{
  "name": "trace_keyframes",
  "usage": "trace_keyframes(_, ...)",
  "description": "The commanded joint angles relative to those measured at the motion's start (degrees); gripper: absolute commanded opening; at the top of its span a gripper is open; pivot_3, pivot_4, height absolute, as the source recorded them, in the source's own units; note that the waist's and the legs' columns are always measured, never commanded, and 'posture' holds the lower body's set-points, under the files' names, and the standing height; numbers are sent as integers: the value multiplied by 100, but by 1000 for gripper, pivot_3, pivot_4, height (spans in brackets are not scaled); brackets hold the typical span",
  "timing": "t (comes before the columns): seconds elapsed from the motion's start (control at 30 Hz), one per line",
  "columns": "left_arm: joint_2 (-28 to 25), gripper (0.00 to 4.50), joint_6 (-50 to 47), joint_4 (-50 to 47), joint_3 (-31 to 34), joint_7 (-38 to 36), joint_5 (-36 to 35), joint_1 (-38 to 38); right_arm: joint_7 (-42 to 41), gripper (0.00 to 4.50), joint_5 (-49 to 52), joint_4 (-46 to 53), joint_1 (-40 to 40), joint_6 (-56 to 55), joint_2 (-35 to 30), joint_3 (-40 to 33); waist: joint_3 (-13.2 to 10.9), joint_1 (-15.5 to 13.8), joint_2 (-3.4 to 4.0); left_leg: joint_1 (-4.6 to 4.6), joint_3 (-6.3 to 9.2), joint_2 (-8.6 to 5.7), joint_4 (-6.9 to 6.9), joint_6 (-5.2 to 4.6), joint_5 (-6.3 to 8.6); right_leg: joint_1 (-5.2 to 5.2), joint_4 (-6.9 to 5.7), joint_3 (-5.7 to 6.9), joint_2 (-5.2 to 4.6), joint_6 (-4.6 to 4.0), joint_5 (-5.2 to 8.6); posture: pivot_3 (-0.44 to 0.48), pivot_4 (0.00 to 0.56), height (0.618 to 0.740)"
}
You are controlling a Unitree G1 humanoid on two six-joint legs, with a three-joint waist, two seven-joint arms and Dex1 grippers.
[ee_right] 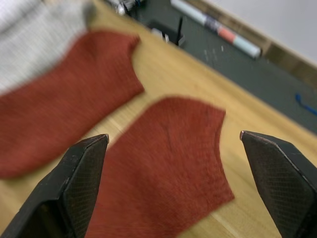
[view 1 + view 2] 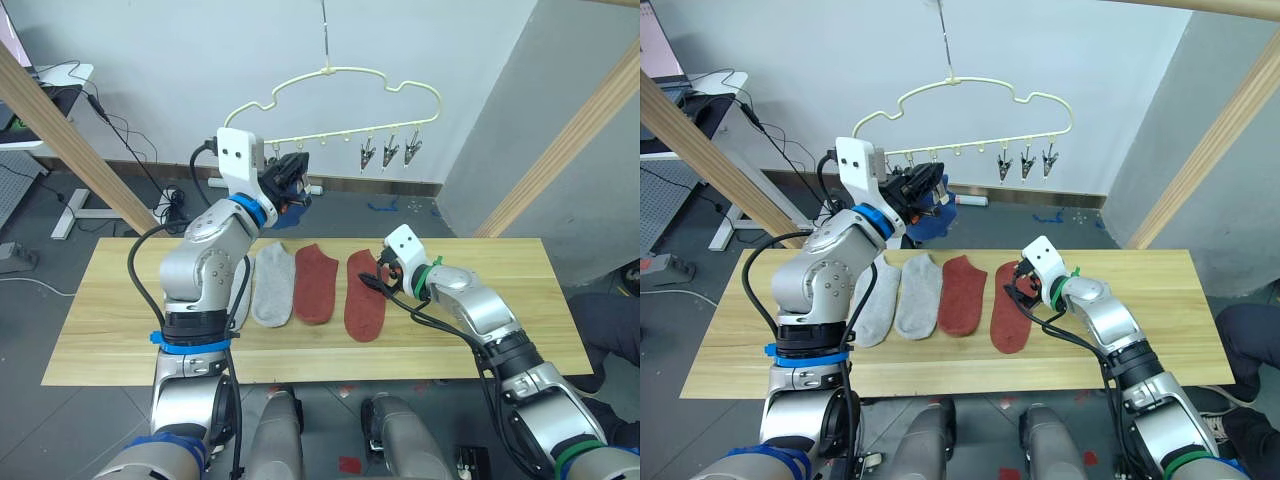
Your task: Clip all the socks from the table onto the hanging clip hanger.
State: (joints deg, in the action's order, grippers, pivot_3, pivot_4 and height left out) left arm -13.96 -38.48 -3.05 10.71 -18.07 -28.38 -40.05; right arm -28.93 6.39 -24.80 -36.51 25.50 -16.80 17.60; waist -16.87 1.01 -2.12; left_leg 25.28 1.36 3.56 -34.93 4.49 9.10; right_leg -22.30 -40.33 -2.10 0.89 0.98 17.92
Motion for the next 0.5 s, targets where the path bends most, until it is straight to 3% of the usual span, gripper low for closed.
trace_keyframes(0.03, -6, 75, -108, -425, 38, 122, -98, 99, -163, 4500, -355, -1024, -193, -545, 181, 104, 0, -76, 0, -2, -1, 0, 1, 0, 0, 0, -1, -1, 0, 0, 0, 156, 245, 740)
trace_keyframes(0.13, 6, 75, -225, -568, 50, 198, -161, 149, -379, 4500, -488, -1428, -236, -692, 242, 87, 0, -119, 0, -6, -1, 2, 1, 0, 0, 3, -1, -4, 0, 0, 0, 165, 251, 740)
trace_keyframes(0.23, -13, 75, -313, -691, 91, 239, -226, 223, -558, 3888, -554, -1563, -170, -706, 240, 32, 1, -139, -1, -22, -4, 1, 1, 0, 1, 17, -3, -4, 0, 0, 0, 161, 251, 740)
trace_keyframes(0.5, -83, 75, -412, -753, 138, 250, -316, 372, -700, 1292, -661, -1000, 213, -583, 108, -120, 3, -120, -2, -41, -5, 3, 2, -3, 2, 23, -25, -13, 1, 1, 1, 108, 245, 740)
